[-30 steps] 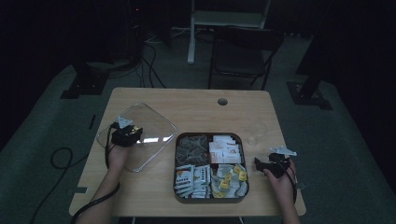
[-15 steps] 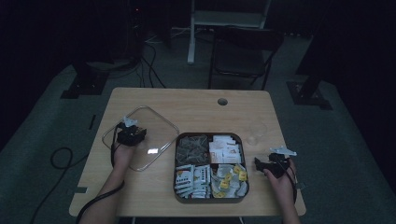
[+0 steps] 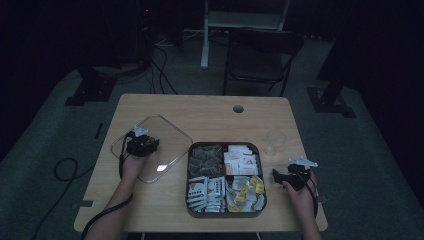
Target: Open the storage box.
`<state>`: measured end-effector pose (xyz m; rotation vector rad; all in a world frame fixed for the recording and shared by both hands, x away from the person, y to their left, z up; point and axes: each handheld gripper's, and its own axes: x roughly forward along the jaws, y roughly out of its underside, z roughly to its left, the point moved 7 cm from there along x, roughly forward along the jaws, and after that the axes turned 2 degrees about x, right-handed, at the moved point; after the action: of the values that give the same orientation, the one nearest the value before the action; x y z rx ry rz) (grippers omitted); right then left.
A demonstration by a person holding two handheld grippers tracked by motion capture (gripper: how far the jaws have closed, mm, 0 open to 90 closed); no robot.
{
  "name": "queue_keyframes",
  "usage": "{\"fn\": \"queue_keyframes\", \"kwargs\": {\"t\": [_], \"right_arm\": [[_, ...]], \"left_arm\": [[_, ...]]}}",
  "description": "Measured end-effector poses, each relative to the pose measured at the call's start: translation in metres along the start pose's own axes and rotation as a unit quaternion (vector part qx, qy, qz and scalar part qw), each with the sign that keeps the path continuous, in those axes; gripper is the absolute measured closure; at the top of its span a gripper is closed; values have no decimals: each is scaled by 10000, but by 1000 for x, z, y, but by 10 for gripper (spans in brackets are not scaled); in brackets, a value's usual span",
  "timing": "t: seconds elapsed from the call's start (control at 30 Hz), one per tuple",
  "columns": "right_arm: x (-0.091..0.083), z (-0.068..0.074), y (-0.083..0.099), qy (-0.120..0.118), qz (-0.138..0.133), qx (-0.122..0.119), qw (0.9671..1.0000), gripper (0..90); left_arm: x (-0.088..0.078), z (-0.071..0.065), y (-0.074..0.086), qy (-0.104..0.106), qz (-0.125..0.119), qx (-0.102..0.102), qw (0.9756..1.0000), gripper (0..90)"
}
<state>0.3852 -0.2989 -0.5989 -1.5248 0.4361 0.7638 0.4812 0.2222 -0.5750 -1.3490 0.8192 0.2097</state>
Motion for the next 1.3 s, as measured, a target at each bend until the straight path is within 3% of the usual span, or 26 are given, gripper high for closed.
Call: {"fn": "queue_keyframes", "kwargs": {"t": [0.07,0.13,0.3,0.4,0.63,0.7,1.0,1.3], "right_arm": [[0,0,0,0,0,1,10000,117],[0,0,0,0,0,0,10000,117],[0,0,0,1,-1,1,10000,117],[0,0,0,0,-1,1,10000,117],[0,0,0,0,-1,0,10000,117],[0,0,0,0,-2,0,10000,117],[0,0,0,0,-1,0,10000,117],[0,0,0,0,-2,0,10000,117]], "left_arm": [[-3,-2,-1,139,40,52,9999,378],[-8,-3,-2,106,-28,106,9999,319],[-20,-3,-4,239,-157,6,9996,259],[-22,-2,-1,236,-48,-16,9997,157],[-27,2,8,147,29,-14,9999,92],[-27,2,12,165,139,46,9998,2],[-33,-5,26,491,135,346,9981,3],[-43,-21,36,848,95,691,9940,3]]}}
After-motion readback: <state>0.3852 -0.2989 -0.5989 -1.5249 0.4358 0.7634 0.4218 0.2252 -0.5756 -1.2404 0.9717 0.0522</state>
